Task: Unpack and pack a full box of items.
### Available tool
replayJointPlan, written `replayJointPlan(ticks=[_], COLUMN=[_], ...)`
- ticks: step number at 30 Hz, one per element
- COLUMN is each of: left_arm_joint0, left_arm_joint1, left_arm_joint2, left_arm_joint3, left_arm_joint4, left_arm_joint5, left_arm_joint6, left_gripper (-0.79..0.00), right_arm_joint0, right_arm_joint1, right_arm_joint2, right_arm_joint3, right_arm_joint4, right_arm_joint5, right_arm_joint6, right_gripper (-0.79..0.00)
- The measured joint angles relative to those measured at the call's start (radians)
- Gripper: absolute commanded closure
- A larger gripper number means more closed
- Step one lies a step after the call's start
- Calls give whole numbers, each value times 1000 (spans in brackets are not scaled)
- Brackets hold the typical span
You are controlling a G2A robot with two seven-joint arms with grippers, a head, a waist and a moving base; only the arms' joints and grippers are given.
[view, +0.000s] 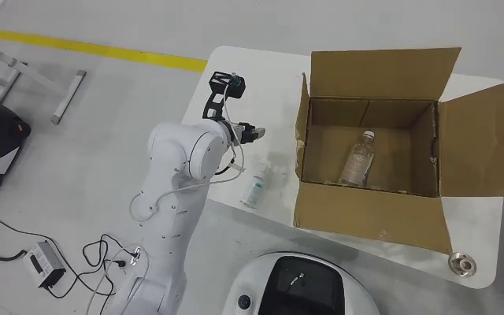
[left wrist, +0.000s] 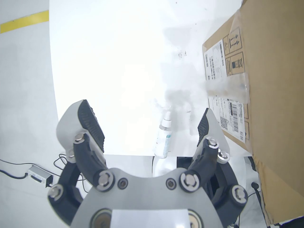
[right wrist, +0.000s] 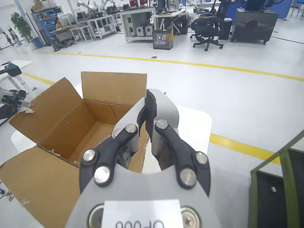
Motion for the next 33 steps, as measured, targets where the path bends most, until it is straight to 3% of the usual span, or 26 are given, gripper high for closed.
replayJointPlan(ticks=[20, 24, 33], left_arm_joint0=[-1, 40, 110], left_arm_joint1=[0, 2, 15], left_arm_joint2=[0, 9, -23], left_arm_joint3=[0, -19, -66], left_arm_joint4=[1, -17, -87], left_arm_joint5=[0, -36, -70], left_arm_joint6=[0, 44, -1], left_gripper=[-785, -785, -785], right_arm_joint0=[0, 0, 0], right_arm_joint1=[0, 0, 0], right_arm_joint2=[0, 0, 0], right_arm_joint3=[0, 0, 0], right_arm_joint4=[0, 0, 0], right_arm_joint5=[0, 0, 0], right_arm_joint6=[0, 0, 0], right_gripper=[0, 0, 0])
